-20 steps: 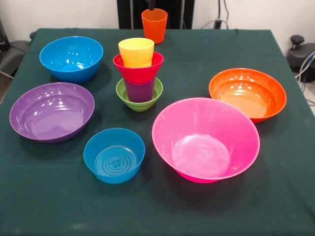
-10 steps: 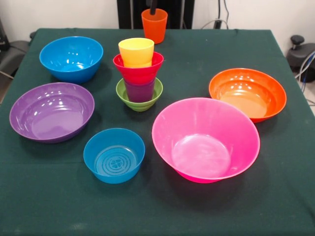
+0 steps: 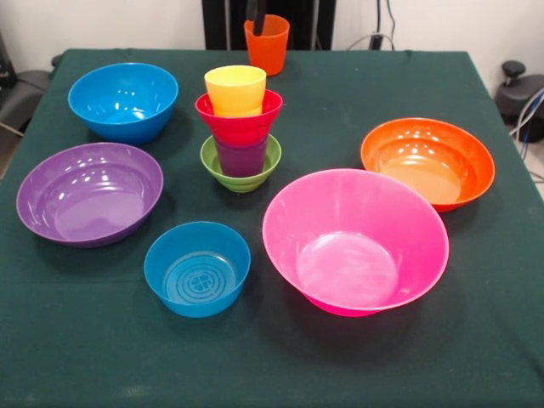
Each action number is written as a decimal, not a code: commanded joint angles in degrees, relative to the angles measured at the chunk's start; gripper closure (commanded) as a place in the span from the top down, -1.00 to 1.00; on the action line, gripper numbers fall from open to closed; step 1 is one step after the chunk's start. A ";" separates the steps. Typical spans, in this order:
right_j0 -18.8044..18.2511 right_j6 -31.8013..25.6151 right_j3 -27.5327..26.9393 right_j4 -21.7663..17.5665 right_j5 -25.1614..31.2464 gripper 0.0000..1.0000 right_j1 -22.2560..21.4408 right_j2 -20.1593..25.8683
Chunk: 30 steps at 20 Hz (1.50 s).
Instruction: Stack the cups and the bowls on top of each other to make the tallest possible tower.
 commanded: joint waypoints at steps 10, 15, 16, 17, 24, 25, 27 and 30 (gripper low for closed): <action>2.95 0.08 -8.46 2.09 7.35 1.00 6.24 3.60; 4.27 1.44 -6.81 2.65 7.18 1.00 5.05 3.59; 4.50 1.63 -6.30 2.76 7.30 1.00 4.56 3.48; 4.83 1.75 -5.87 2.87 7.58 1.00 4.01 3.36; 5.41 3.16 -1.69 3.70 8.48 1.00 0.21 3.62; 5.38 3.39 -1.31 3.76 8.33 1.00 -0.07 3.51; 5.44 4.18 -0.50 4.26 7.99 1.00 -0.47 2.58; 5.14 5.41 0.74 5.56 8.26 1.00 -1.28 1.14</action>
